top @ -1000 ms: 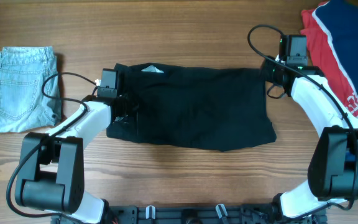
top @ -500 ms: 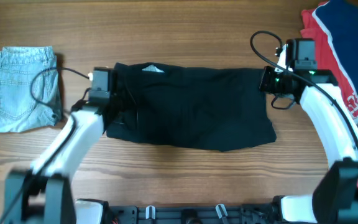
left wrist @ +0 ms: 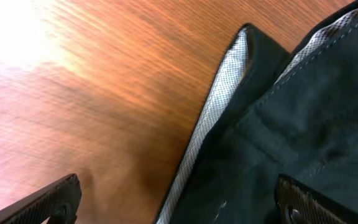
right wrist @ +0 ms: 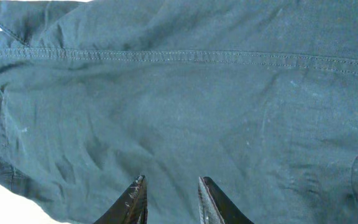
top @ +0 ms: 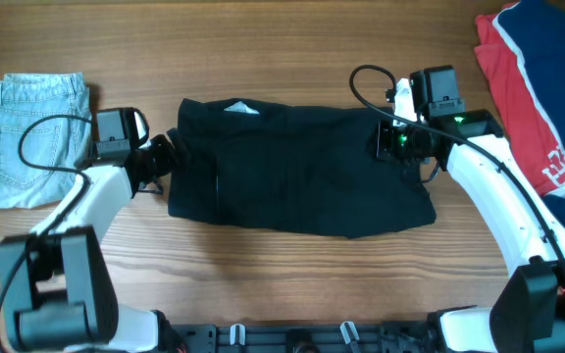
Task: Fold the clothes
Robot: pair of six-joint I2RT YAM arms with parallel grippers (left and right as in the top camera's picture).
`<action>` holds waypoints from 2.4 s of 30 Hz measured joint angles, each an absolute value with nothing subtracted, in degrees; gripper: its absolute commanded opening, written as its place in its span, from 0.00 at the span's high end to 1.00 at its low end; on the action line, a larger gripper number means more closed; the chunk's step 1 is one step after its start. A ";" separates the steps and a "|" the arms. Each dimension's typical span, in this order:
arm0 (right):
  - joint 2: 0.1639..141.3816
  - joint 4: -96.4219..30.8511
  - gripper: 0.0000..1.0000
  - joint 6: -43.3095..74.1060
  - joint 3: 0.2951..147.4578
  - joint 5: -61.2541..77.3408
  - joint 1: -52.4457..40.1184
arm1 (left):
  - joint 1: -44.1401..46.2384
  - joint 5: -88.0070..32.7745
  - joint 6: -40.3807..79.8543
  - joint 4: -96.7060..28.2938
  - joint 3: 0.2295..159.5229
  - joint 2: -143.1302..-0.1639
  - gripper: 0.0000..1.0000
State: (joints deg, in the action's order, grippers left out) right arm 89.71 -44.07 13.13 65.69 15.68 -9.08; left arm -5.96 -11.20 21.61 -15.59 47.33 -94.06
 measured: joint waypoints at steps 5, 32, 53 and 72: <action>89.71 -44.25 0.73 13.17 65.60 15.68 -9.08 | -6.13 -18.31 19.57 -11.03 48.60 -98.76 0.07; 89.78 -43.24 0.96 13.85 65.60 16.10 -15.20 | -6.66 -27.31 18.74 -23.73 47.18 -84.38 0.96; 114.08 -19.55 0.96 24.97 65.54 25.12 -36.01 | -6.66 -30.13 32.16 -28.12 48.71 -63.42 0.96; 111.98 -17.56 0.96 34.46 65.17 23.27 -42.52 | -1.58 -30.48 43.24 -23.49 49.15 -63.40 0.96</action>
